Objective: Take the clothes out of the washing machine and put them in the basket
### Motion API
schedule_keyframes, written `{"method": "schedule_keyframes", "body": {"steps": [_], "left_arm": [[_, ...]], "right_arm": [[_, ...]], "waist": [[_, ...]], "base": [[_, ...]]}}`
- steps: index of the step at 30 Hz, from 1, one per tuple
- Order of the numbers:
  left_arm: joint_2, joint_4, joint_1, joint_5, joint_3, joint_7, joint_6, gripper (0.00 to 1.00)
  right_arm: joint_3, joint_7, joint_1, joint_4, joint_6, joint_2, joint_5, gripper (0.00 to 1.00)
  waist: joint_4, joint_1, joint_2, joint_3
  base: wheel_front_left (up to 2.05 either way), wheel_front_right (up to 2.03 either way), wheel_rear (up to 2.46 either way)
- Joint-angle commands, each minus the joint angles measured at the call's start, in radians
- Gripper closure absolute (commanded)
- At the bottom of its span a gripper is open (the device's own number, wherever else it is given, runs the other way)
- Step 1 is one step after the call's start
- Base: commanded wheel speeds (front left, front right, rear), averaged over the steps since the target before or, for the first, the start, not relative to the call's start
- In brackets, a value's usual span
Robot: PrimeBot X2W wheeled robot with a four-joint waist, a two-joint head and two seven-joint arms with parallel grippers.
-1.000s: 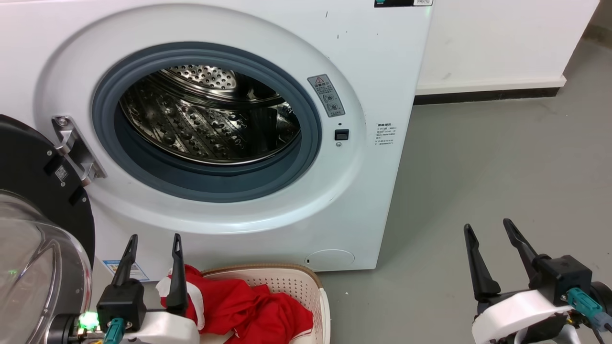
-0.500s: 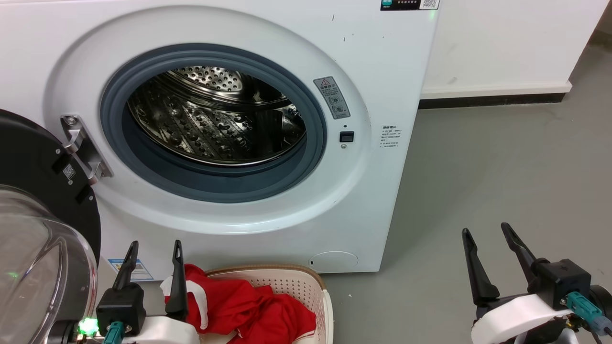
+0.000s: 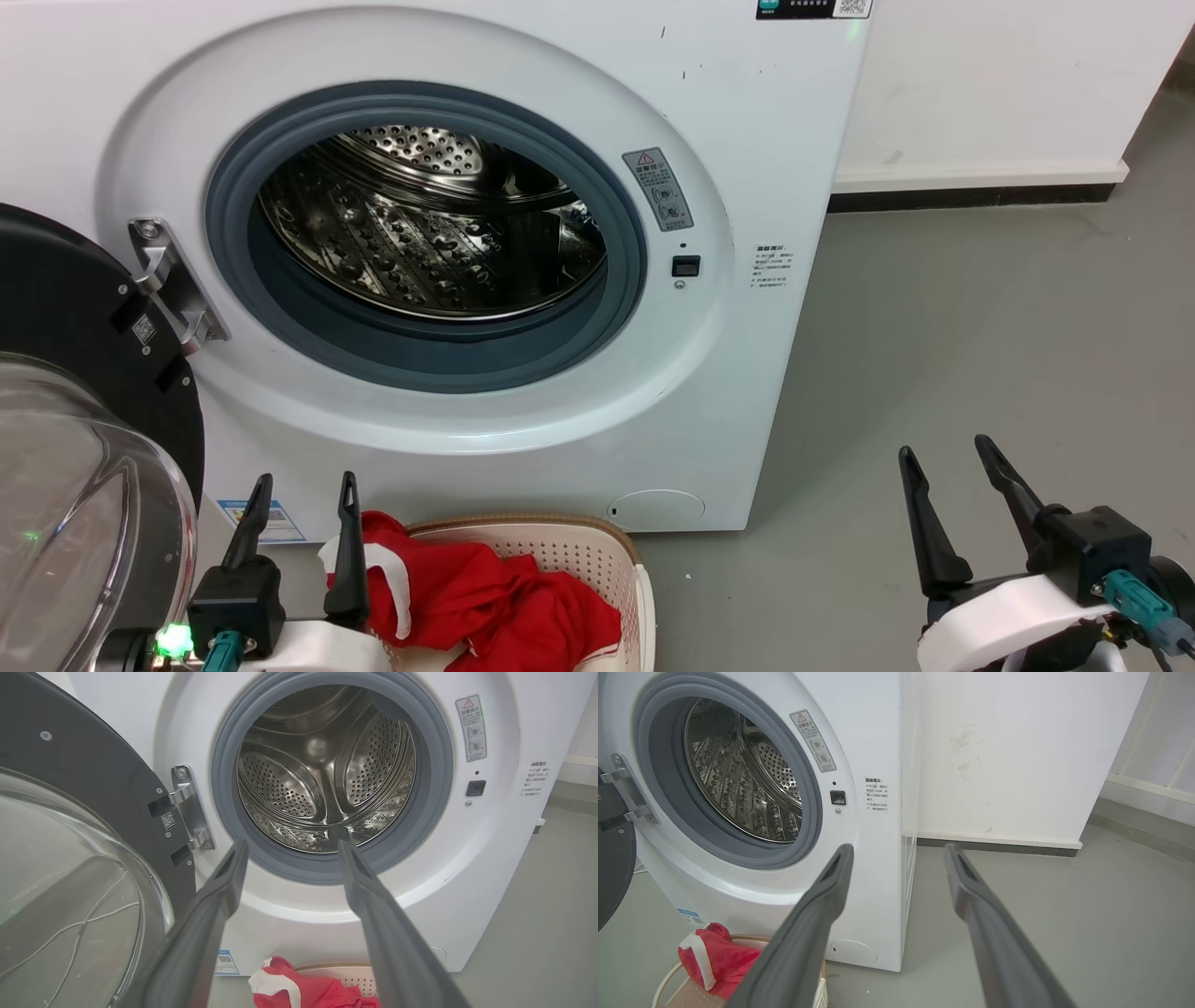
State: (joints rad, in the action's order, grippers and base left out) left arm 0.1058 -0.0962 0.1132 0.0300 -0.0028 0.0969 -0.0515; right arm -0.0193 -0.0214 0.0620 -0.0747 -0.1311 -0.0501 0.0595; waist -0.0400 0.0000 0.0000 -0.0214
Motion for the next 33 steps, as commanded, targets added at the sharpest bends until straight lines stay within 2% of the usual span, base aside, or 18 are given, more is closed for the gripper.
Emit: {"method": "schedule_keyframes", "body": {"steps": [1, 5, 6, 9, 23, 33], "left_arm": [[0.006, 0.004, -0.006, 0.002, -0.001, 0.005, -0.002, 0.00], [0.010, 0.010, -0.011, 0.008, 0.000, 0.004, -0.003, 0.00], [0.010, 0.011, -0.011, 0.009, -0.001, 0.002, -0.001, 1.00], [0.002, 0.034, 0.009, 0.010, -0.002, 0.002, -0.001, 1.00], [0.003, 0.084, -0.031, 0.317, 0.004, -0.024, 0.030, 1.00], [0.003, 0.122, -0.059, 0.486, 0.009, -0.041, 0.051, 1.00]], "right_arm": [[-0.002, -0.003, -0.001, -0.001, 0.001, 0.000, 0.000, 0.00], [-0.002, -0.005, -0.002, 0.003, 0.001, 0.000, 0.003, 0.00], [-0.002, -0.005, -0.003, 0.004, 0.001, 0.000, 0.003, 1.00], [-0.002, -0.003, 0.010, 0.029, 0.000, 0.000, 0.002, 1.00], [0.000, 0.004, -0.023, 0.078, 0.000, -0.017, 0.311, 1.00], [0.005, 0.011, -0.044, 0.109, 0.000, -0.024, 0.480, 1.00]], "waist": [[-0.001, 0.0000, 0.0000, 0.000], [-0.001, 0.0000, 0.0000, -0.001], [-0.001, 0.0000, 0.0000, -0.001], [-0.001, 0.0000, 0.0000, -0.001], [0.003, 0.0000, 0.0000, 0.002], [0.006, 0.0000, 0.0000, 0.004]], "base": [[0.00, 0.00, 0.00], [0.00, 0.00, 0.00], [0.00, 0.00, 0.00], [0.00, 0.00, 0.00], [0.00, 0.00, 0.00], [0.00, 0.00, 0.00]]}}
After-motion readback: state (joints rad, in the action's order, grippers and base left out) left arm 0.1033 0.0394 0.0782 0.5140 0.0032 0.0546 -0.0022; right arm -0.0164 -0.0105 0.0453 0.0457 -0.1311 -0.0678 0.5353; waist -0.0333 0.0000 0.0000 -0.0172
